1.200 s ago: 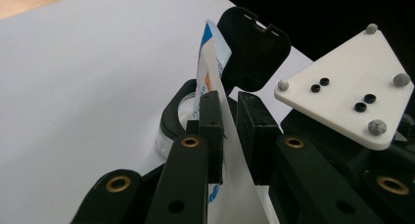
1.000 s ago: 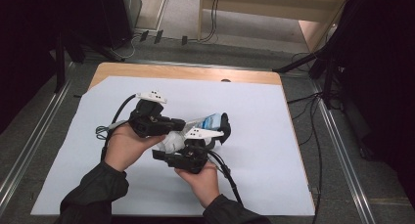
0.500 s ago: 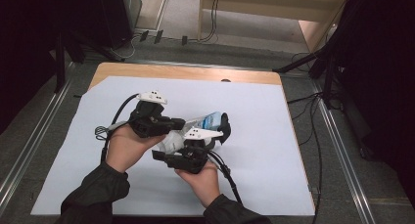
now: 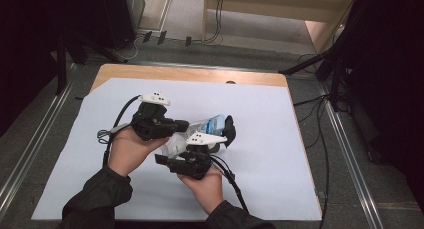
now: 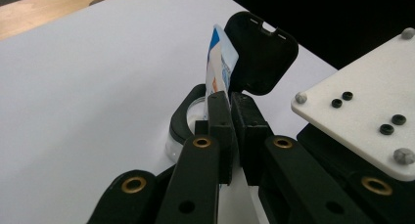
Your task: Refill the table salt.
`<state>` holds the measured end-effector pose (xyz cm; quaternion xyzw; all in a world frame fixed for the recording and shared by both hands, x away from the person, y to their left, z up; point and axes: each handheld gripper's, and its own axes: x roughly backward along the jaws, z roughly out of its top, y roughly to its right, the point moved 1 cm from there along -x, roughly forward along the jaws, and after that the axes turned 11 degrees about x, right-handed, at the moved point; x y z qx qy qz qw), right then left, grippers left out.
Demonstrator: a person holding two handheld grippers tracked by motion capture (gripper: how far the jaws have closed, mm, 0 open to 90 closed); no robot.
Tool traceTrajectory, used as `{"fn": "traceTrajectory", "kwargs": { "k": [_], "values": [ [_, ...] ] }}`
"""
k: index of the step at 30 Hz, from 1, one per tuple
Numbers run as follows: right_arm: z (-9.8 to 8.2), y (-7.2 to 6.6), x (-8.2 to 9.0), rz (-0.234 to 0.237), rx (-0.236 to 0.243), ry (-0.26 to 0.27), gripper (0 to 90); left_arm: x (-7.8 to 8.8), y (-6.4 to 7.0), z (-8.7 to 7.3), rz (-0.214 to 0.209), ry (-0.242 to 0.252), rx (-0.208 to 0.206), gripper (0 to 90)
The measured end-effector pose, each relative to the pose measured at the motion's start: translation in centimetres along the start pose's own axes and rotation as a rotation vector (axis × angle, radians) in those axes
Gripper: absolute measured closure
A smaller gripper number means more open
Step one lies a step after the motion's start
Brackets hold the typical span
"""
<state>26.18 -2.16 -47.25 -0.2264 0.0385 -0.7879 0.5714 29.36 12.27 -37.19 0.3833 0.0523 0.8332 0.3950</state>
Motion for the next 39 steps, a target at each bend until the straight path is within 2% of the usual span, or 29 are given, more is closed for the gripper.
{"fn": "traceTrajectory", "kwargs": {
  "k": [2,9,20,24,35,39],
  "values": [
    [0.07,0.00,0.02,0.013,-0.011,0.010,61.4,0.03,-0.03,0.03,-0.009,0.008,0.005,88.0],
    [0.22,0.37,0.10,0.032,-0.007,0.016,61.5,-0.02,-0.23,0.04,-0.025,0.021,0.021,86.0],
    [0.32,0.65,0.21,0.036,-0.007,0.025,61.4,0.24,-0.47,0.04,-0.048,0.025,0.034,83.4],
    [0.26,0.58,0.09,0.041,-0.012,0.029,61.4,0.31,0.04,0.03,-0.018,0.027,0.002,87.1],
    [0.16,0.38,-0.11,0.024,-0.001,0.018,58.8,0.37,0.26,-0.02,0.009,0.032,-0.019,88.7],
    [0.16,0.30,-0.10,-0.002,0.014,0.015,59.6,0.35,0.27,-0.01,0.012,0.034,-0.022,88.7]
  ]
}}
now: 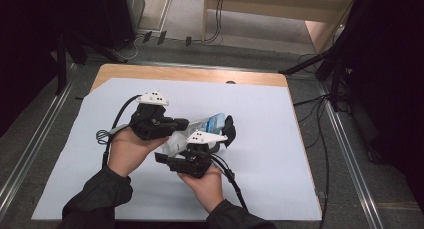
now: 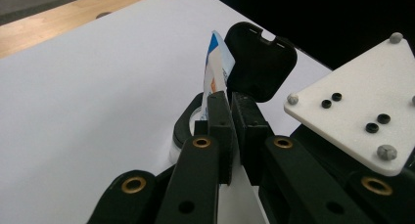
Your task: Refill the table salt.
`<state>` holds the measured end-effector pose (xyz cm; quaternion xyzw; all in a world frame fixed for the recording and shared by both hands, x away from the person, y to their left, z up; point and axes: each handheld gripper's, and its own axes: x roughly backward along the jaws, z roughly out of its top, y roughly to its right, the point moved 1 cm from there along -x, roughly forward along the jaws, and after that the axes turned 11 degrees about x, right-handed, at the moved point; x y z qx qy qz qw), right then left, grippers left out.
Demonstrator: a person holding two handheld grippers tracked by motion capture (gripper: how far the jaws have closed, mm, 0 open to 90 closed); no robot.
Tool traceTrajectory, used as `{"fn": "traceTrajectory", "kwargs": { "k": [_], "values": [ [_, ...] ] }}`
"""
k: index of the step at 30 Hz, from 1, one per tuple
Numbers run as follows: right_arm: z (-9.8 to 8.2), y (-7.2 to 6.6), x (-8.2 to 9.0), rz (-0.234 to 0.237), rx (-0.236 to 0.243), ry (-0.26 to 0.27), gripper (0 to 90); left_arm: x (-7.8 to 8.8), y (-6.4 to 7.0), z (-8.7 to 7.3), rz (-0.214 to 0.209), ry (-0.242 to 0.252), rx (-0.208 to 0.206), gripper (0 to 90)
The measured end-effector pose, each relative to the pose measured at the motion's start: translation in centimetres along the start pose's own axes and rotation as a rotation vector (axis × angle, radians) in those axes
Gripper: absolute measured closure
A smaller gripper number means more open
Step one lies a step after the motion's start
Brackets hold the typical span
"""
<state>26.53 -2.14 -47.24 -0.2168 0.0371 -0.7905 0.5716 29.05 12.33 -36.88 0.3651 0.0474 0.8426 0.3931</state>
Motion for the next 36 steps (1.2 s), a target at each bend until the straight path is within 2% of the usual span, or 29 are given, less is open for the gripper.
{"fn": "traceTrajectory", "kwargs": {
  "k": [5,10,16,20,26,30,36],
  "values": [
    [0.01,0.03,0.02,-0.008,-0.010,-0.008,61.4,-0.19,0.08,-0.02,-0.006,0.004,0.006,88.2],
    [0.04,0.13,0.08,0.005,-0.029,0.004,61.8,-0.17,-0.04,0.04,-0.022,0.002,0.015,87.3],
    [0.19,0.03,0.22,0.014,-0.032,0.013,62.1,0.01,-0.41,-0.02,-0.062,0.002,0.042,83.9],
    [0.27,-0.07,0.25,0.014,-0.024,0.015,62.1,0.12,-0.51,-0.02,-0.068,0.006,0.056,83.0],
    [0.14,0.24,0.12,0.007,-0.018,-0.004,62.1,-0.09,-0.23,-0.02,-0.033,0.000,0.032,86.5],
    [-0.05,0.39,-0.01,0.024,-0.028,0.005,62.3,-0.11,0.15,-0.10,0.001,0.015,0.000,88.1],
    [-0.11,0.30,0.06,0.020,-0.029,0.010,62.5,-0.08,0.22,-0.10,0.004,0.018,-0.003,88.6]
  ]
}}
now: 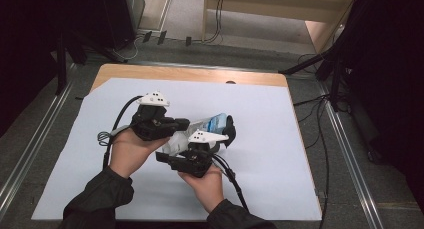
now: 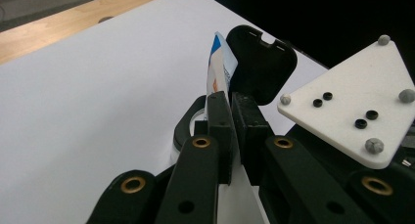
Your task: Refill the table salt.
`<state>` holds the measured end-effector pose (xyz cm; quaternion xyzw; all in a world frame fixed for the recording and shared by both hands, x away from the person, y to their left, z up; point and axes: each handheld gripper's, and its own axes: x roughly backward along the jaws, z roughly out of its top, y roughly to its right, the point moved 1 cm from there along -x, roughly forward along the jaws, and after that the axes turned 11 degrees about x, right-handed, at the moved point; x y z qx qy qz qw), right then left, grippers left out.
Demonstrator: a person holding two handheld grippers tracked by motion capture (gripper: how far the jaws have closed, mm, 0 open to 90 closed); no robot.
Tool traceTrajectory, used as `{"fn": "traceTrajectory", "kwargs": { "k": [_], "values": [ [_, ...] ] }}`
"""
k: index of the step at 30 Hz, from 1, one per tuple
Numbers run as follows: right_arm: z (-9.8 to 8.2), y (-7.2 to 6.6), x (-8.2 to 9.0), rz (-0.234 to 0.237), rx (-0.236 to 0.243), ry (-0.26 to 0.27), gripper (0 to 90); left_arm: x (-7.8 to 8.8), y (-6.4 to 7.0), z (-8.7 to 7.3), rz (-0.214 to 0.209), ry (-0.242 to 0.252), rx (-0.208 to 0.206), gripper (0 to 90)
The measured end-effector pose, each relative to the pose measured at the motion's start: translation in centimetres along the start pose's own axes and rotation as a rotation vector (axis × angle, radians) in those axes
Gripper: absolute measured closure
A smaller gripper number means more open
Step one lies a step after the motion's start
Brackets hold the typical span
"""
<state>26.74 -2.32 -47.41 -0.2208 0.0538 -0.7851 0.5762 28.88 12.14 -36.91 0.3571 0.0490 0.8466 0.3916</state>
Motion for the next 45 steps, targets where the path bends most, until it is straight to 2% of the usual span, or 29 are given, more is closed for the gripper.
{"fn": "traceTrajectory", "kwargs": {
  "k": [8,20,28,33,39,45],
  "values": [
    [-0.11,-0.04,-0.07,-0.017,0.011,-0.006,63.1,0.06,-0.03,0.01,-0.003,-0.003,0.003,88.9],
    [-0.14,0.03,-0.14,-0.016,0.021,-0.013,63.5,0.09,-0.12,0.00,-0.007,-0.007,0.004,89.0],
    [-0.26,0.05,-0.27,-0.026,0.033,-0.034,62.5,-0.12,-0.43,-0.09,-0.024,-0.020,0.028,88.7],
    [-0.48,-0.19,-0.55,-0.045,0.078,-0.057,60.4,-0.11,-0.40,-0.09,-0.020,-0.017,0.031,88.6],
    [-0.32,-0.26,-0.41,-0.045,0.060,-0.049,64.7,-0.01,-0.36,-0.04,-0.029,-0.012,0.029,88.2],
    [-0.01,-0.42,-0.24,-0.023,0.046,-0.033,65.2,0.13,-0.49,0.05,-0.053,-0.001,0.047,86.8]
  ]
}}
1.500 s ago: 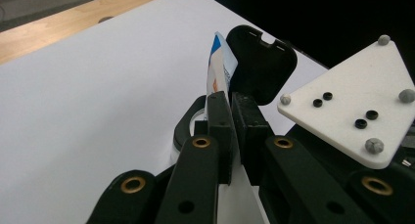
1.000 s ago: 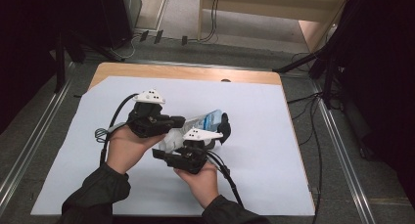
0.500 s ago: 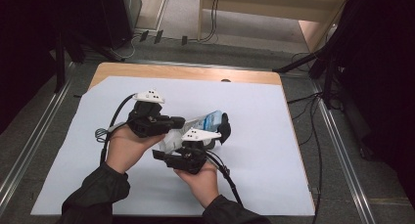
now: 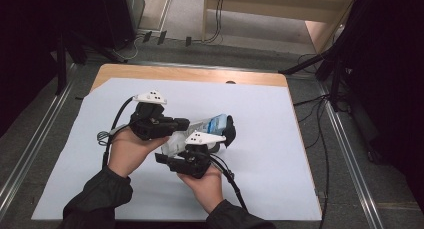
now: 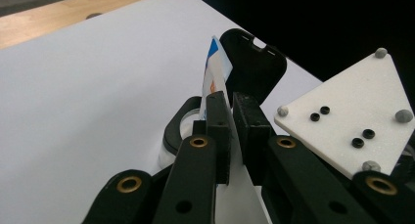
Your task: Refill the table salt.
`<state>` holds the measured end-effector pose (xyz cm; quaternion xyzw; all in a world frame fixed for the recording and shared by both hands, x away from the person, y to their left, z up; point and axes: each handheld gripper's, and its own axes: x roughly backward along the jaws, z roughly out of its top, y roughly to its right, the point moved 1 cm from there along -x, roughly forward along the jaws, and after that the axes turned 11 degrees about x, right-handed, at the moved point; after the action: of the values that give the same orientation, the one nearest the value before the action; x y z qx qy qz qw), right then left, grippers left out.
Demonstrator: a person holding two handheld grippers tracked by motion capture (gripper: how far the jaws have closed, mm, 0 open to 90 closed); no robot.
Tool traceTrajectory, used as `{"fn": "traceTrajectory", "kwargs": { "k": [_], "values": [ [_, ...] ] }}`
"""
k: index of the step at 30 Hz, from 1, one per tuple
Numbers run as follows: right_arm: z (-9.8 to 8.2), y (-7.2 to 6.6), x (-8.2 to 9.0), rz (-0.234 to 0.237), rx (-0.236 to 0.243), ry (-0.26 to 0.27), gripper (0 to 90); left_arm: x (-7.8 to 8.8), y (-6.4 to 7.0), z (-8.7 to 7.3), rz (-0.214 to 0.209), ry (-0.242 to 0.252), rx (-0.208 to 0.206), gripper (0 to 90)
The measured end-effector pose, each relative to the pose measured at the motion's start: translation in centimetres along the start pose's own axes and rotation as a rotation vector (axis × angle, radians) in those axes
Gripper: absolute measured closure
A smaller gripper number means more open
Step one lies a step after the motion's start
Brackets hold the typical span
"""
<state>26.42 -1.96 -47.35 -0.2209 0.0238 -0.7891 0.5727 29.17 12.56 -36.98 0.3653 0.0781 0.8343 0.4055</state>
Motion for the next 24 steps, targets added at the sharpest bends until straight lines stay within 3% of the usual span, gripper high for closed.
{"fn": "traceTrajectory", "kwargs": {
  "k": [24],
  "values": [
    [0.14,0.29,0.24,0.009,0.000,0.003,65.2,-0.06,0.13,-0.01,-0.014,-0.011,-0.006,82.3]
  ]
}}
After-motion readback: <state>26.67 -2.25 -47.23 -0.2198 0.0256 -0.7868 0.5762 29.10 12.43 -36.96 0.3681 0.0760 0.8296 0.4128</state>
